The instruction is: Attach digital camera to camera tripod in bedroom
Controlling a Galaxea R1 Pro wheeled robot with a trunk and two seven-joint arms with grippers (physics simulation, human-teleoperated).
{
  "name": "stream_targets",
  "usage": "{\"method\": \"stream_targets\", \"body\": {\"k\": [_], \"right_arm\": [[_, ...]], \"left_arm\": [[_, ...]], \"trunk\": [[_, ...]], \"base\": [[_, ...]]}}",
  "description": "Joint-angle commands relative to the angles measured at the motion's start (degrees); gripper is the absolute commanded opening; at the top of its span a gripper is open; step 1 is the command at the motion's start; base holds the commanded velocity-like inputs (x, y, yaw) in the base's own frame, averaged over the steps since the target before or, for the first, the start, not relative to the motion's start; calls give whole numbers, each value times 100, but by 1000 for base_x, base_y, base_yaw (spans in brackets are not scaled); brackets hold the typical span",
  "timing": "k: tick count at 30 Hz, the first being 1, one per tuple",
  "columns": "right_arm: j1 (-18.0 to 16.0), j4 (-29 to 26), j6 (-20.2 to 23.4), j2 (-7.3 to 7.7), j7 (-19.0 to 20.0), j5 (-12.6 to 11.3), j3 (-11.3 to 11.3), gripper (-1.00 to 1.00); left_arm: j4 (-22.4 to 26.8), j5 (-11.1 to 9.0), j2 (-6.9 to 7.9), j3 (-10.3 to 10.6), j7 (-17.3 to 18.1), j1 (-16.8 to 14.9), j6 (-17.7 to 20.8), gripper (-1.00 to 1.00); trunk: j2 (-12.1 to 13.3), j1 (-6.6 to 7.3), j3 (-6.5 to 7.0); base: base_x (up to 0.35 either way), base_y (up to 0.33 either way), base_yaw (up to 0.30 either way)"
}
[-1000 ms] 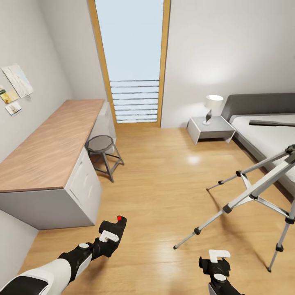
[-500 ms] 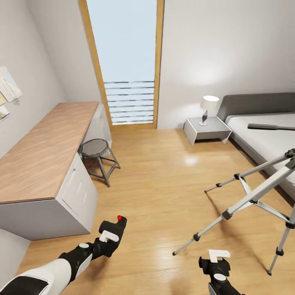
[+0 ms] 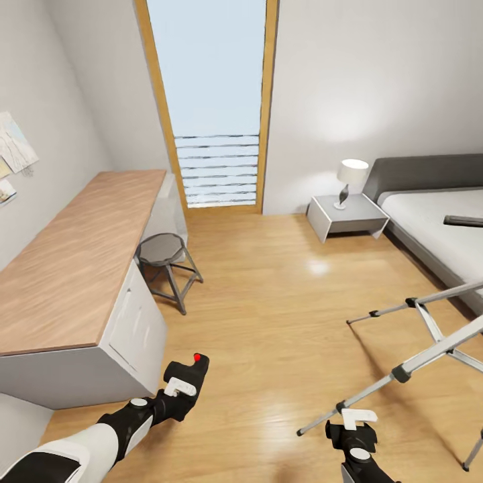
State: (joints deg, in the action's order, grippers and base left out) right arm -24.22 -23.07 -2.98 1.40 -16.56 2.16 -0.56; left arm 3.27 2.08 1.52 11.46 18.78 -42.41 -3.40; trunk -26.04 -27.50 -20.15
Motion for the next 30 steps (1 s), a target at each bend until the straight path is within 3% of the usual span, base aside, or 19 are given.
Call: {"method": "stream_targets", "body": {"k": [1, 30], "right_arm": [[-4, 4, -9, 0, -22, 22, -6, 100], [-4, 4, -9, 1, -22, 19, -5, 100]], "left_arm": [[-3, 18, -6, 23, 6, -4, -36, -100], [-2, 19, -51, 23, -9, -4, -33, -100]], "trunk": [[-8, -4, -8], [-8, -4, -8]], "base": [[129, 118, 0], [82, 72, 0]]}}
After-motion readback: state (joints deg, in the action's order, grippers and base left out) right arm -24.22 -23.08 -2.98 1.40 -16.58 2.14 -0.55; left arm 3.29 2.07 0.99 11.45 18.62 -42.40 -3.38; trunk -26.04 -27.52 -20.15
